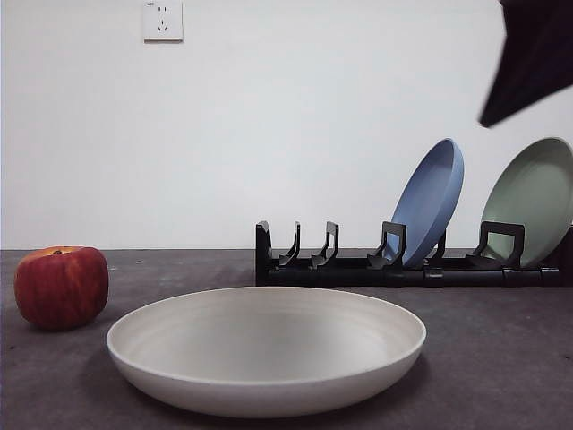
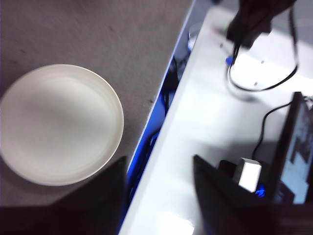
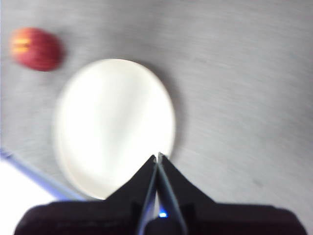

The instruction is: Take the yellow plate from the plate rack,put the plate on the table,take the apple from the table,put the apple in the plate

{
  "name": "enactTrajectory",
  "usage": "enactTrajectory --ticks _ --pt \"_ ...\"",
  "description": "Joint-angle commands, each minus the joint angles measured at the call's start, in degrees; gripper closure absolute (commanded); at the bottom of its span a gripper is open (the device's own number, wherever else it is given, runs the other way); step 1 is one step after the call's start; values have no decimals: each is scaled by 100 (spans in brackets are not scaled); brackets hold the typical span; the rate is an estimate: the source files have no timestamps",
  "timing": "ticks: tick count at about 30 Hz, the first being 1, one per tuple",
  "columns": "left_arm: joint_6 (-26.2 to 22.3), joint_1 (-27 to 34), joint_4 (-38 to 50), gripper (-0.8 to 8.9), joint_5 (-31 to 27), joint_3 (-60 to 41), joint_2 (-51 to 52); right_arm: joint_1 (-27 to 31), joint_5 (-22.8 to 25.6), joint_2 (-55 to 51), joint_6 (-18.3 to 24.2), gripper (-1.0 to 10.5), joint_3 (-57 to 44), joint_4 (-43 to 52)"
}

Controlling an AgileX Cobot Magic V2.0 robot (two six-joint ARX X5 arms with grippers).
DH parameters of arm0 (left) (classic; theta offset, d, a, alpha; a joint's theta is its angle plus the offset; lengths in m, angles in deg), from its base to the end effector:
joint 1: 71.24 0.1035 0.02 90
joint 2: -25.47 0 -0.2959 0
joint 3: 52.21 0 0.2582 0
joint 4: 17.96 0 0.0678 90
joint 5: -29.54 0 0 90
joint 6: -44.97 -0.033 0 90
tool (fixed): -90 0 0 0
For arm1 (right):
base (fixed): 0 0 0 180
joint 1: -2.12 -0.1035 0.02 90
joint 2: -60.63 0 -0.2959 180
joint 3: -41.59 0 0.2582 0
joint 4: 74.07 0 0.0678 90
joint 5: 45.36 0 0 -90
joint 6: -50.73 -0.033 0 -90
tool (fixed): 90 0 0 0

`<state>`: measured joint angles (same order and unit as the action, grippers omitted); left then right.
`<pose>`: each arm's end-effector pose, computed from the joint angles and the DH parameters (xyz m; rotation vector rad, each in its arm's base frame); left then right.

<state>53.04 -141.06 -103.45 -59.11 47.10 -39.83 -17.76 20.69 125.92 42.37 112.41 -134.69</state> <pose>0.0590 -0.1628 0.4379 0.4203 0.8640 -1.0883 0.1923 0.0838 0.3169 0.1626 1.0331 0.6312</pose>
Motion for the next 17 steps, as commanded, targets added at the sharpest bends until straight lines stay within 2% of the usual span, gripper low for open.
enactTrajectory --ticks 1,3,4,8,13,17 --pt "538 4 -278 816 -260 -17 496 -444 -76 24 -155 944 22 243" --pt "1032 4 -348 816 -459 -20 940 -1108 -76 125 -428 914 52 675" --pt "1126 4 -348 816 -483 -20 1071 -1349 -72 210 -555 866 87 835" --pt "1379 4 -348 816 -640 -20 1390 -2164 -70 798 -883 586 428 1266" --pt "1464 2 -350 816 -640 -20 1615 -2903 378 1971 -927 191 1414 1211" --pt "1464 2 -352 816 -627 -22 1714 -3136 715 2938 -697 21 2424 839"
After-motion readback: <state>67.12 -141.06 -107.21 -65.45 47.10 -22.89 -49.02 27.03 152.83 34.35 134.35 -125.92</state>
